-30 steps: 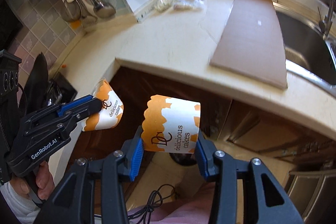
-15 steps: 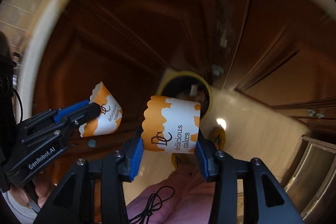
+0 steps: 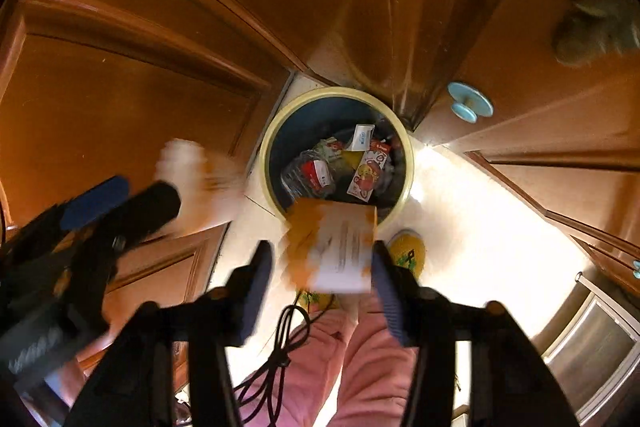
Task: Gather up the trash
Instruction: 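Open both tools to drop the cake cups into the bin, then raise both tools back up toward the counter trash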
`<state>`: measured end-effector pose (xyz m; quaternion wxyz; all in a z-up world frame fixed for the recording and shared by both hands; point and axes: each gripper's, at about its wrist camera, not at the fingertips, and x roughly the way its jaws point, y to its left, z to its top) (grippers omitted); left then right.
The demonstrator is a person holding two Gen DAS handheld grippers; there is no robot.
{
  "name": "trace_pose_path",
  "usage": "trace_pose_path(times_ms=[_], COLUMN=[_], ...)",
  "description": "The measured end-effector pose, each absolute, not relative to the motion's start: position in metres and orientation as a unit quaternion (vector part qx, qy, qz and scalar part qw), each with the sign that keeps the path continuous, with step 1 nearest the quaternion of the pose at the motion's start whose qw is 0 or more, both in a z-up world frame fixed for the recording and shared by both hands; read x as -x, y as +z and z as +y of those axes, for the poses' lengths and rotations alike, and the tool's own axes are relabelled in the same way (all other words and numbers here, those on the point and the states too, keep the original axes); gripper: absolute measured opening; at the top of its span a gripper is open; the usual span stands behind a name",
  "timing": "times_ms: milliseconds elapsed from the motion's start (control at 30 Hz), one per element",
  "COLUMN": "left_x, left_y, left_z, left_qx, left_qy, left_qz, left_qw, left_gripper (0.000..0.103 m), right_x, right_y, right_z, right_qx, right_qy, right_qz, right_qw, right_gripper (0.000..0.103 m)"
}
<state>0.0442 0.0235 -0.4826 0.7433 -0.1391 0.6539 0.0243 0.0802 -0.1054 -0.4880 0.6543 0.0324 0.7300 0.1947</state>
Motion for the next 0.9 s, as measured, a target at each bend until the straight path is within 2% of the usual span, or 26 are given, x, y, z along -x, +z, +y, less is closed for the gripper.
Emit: trace_pose_path(times_ms=[33, 100, 400, 900], left_x=[-0.042, -0.038, -0.022, 0.003], left_y=[-0.48, -0.473, -0.424, -0.252], left_z=[0.026, 0.028, 0.036, 0.039], left_qx=[0.138, 0.132, 0.108, 0.044], left_qy=[0.027, 0.035, 0.043, 0.014], left_qz=[0.652, 0.65, 0.654, 0.586], left_qw=[0.746, 0.748, 0.748, 0.809], left_gripper=[0.077, 0.082, 0.083, 0.084], right_x=[-0.08, -0.078, -0.063, -0.031], right_y=[-0.483, -0.474, -0.433, -0.289], right_z=[-0.104, -0.099, -0.1, -0.125], right_qx=[-0.028, -0.015, -0.024, -0.057], right_qy=[0.199, 0.207, 0.215, 0.213], right_qz=[0.724, 0.72, 0.727, 0.679], right_qw=[0.66, 0.662, 0.652, 0.7], right_gripper=[0.071, 0.072, 0.072, 0.072])
